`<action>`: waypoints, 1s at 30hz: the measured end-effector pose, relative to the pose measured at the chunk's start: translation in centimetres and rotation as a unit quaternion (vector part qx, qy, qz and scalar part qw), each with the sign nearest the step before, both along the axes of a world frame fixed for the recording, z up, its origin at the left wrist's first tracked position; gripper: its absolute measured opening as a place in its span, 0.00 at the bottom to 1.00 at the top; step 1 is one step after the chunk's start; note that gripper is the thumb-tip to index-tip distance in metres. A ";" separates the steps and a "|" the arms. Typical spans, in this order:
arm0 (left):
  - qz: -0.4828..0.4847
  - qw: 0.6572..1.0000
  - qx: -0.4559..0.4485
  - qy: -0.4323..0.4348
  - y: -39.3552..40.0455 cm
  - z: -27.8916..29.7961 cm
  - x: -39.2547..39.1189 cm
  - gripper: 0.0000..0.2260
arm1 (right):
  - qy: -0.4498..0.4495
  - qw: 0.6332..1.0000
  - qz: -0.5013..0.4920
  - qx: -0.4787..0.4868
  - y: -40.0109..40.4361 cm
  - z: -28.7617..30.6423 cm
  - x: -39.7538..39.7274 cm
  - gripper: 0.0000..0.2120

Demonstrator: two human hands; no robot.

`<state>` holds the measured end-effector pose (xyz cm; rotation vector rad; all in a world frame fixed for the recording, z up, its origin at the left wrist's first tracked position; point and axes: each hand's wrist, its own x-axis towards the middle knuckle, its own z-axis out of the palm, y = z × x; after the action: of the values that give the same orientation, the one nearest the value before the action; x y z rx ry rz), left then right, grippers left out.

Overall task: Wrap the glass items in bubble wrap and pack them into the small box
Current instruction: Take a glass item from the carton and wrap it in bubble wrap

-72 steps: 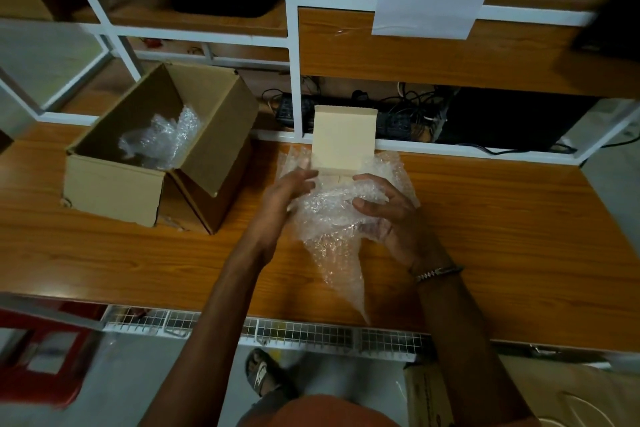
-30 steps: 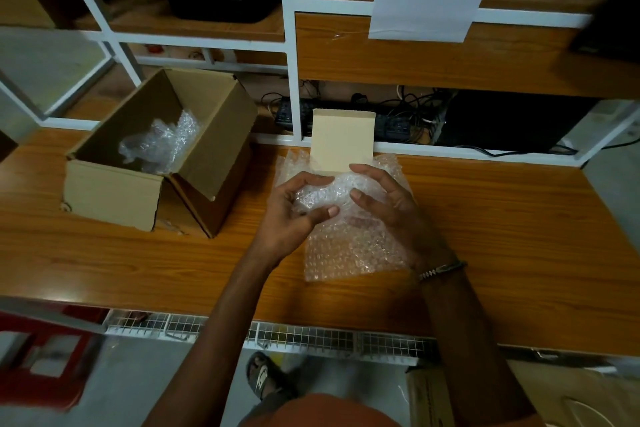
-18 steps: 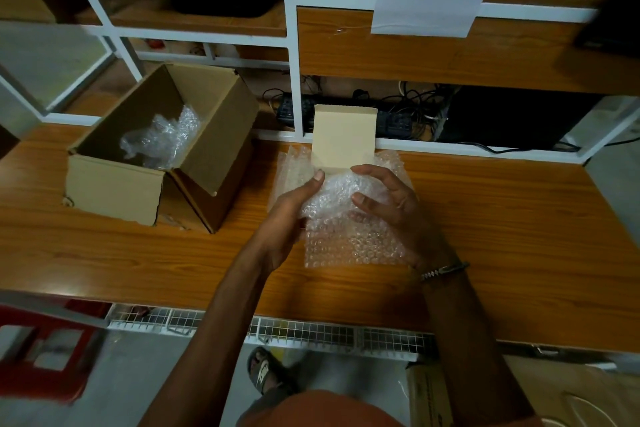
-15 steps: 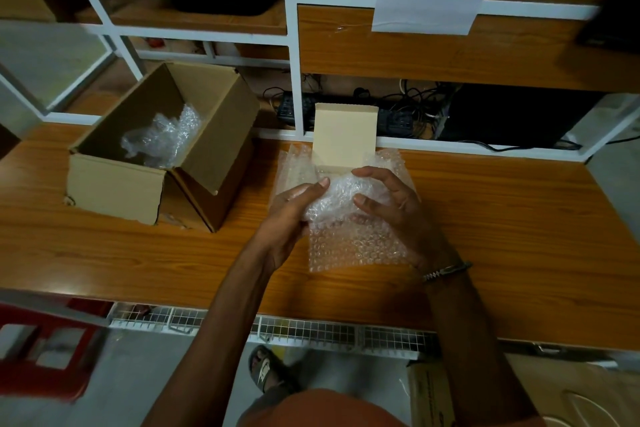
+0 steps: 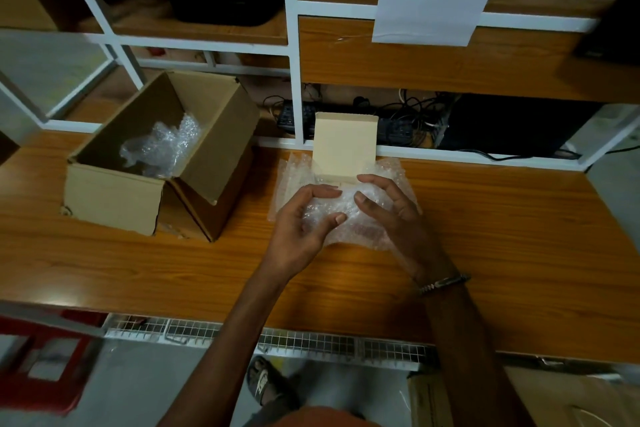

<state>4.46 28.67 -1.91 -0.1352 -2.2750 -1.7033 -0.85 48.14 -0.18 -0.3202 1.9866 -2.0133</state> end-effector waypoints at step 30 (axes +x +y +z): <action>-0.029 0.998 -0.017 -0.045 0.2 -1.4 -0.4 0.29 | -0.030 0.999 -0.009 0.003 -0.5 -0.5 -1.1 0.29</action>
<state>4.10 28.84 -3.29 -0.1366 -2.3883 -1.7323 -1.97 47.59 -0.67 -0.2381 1.9656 -2.0033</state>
